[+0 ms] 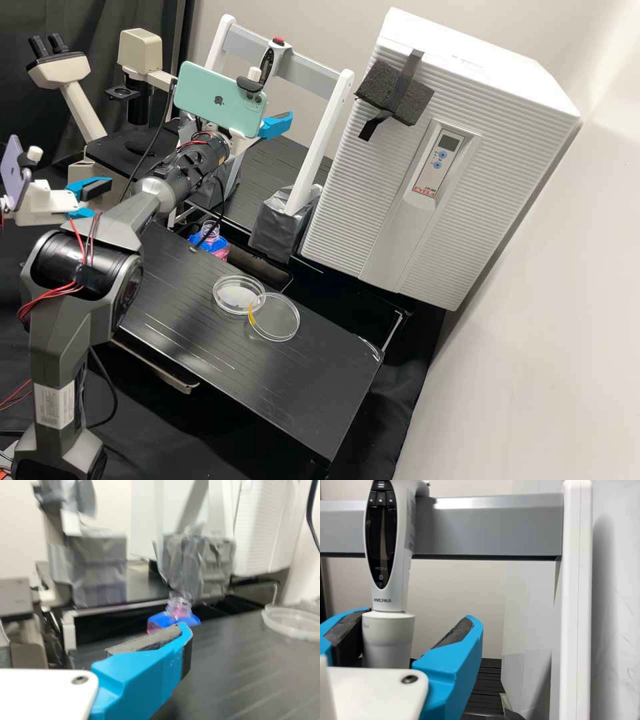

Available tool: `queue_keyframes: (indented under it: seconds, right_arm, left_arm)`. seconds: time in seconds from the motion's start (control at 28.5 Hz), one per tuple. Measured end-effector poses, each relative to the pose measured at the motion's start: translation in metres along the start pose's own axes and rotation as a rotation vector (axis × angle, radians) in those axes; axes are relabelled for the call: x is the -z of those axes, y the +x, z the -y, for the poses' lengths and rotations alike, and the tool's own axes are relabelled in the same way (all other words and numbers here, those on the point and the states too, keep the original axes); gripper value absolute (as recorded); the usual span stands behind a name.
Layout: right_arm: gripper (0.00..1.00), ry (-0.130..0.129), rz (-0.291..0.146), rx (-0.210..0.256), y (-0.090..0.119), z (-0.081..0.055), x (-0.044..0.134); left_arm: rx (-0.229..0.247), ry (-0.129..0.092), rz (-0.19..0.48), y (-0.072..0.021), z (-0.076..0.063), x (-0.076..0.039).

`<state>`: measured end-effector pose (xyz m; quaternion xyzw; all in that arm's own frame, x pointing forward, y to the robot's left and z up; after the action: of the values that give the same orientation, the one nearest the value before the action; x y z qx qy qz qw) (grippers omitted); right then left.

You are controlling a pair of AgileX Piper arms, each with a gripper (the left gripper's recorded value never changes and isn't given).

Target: Use the pipette

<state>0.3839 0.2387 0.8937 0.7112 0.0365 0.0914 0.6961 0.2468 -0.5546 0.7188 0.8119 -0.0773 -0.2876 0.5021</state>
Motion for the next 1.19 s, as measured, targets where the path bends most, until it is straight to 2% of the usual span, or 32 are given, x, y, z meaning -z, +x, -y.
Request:
queue_keyframes:
  seconds: [0.14,0.32,0.49,1.19]
  right_arm:
    - [0.0,0.0,0.0,0.0,0.0,0.0,0.0]
    - [0.0,0.0,0.0,0.0,0.0,0.0,0.0]
    - [0.0,0.0,0.0,0.0,0.0,0.0,0.0]
    - [0.0,-0.002,0.005,0.005,-0.003,0.001,-0.001]
  left_arm:
    - [-0.086,-0.002,0.004,-0.0141,-0.024,-0.002]
    - [-0.146,0.001,0.013,-0.0259,-0.039,-0.005]
    - [-0.151,-0.001,0.015,-0.0294,-0.04,-0.006]
    - [-0.162,0.001,0.019,-0.0336,-0.042,-0.007]
